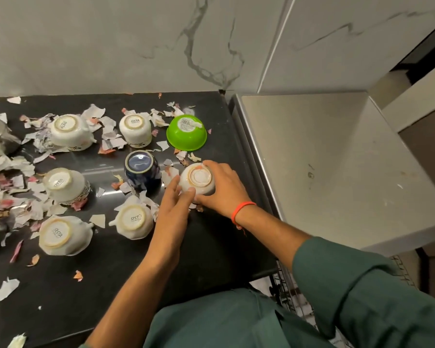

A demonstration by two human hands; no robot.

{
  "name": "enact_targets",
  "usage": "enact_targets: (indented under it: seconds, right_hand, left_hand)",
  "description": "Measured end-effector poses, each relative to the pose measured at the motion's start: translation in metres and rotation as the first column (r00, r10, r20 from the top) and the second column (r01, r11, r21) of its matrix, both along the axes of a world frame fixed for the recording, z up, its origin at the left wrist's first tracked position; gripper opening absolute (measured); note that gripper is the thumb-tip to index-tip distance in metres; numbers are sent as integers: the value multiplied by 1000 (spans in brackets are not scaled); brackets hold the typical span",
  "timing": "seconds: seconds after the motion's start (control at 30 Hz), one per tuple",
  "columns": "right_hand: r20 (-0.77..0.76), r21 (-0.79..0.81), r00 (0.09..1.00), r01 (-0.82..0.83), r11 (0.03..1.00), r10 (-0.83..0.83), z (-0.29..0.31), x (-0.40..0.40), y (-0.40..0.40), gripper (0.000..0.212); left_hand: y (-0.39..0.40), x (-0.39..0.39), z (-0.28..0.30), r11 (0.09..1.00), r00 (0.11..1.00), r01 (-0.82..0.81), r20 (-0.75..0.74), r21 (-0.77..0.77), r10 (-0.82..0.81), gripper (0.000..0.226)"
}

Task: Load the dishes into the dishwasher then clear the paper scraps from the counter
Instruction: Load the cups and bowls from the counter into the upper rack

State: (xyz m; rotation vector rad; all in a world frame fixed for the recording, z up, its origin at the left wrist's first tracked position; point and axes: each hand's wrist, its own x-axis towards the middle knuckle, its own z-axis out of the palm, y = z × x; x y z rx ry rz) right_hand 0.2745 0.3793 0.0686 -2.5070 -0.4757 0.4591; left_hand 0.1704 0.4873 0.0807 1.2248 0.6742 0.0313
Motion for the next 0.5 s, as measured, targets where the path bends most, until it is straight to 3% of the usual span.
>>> enact_targets:
  seconds: [0.23, 0.5]
  right_hand:
    - [0, -142, 999, -39, 989, 40, -8, 7, 5, 102]
    - [59, -147, 998, 23, 989, -15, -8, 1, 7, 96]
  left_hand:
    - [-2, -3, -3, 996, 998, 64, -23, 67, -62, 56]
    - [-2, -7, -7, 994, 996, 76, -45, 82, -73, 59]
